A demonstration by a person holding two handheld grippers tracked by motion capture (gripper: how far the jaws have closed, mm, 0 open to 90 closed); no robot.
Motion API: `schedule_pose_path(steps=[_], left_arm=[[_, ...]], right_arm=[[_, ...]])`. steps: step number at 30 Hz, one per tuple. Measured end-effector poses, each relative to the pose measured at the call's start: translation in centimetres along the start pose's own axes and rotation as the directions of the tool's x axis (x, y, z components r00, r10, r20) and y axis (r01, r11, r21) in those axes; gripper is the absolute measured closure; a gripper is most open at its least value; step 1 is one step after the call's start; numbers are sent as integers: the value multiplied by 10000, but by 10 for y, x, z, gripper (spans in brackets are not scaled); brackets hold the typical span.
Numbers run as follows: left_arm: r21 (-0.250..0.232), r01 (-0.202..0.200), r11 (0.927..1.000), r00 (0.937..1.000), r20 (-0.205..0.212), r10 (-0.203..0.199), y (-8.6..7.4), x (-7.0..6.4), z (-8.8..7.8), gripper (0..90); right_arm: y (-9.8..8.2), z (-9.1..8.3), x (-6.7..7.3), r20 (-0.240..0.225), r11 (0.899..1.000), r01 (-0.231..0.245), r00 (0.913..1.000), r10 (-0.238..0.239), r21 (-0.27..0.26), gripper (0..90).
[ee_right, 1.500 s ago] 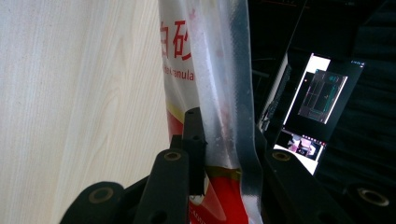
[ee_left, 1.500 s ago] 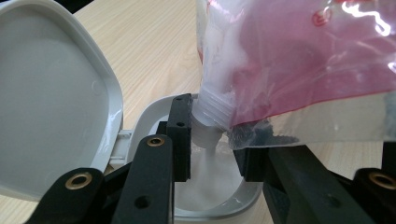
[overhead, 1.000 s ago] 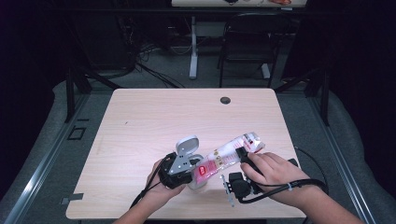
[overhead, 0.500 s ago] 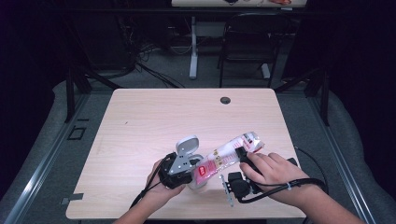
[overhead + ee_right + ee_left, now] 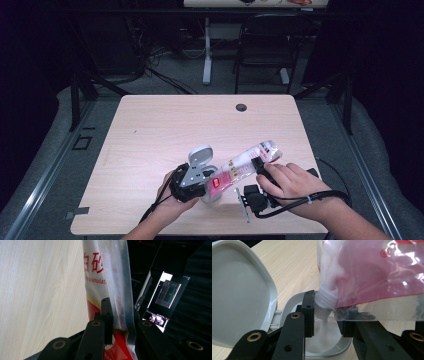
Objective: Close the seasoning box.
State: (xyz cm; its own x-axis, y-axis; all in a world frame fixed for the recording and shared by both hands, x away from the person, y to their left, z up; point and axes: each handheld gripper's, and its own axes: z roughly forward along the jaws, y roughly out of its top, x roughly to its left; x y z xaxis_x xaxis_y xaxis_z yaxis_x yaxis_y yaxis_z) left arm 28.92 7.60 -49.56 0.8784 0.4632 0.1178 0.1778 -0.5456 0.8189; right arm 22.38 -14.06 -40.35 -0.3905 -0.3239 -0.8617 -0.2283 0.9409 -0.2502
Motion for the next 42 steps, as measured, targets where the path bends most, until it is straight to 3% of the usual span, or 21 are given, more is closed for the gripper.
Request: schedule_pose_path(steps=[42], left_arm=[[-74,18,10000,10000,33,-18,1,0,0,712]], right_arm=[[1,-3,-4,59,10000,66,10000,-66,33,850]])
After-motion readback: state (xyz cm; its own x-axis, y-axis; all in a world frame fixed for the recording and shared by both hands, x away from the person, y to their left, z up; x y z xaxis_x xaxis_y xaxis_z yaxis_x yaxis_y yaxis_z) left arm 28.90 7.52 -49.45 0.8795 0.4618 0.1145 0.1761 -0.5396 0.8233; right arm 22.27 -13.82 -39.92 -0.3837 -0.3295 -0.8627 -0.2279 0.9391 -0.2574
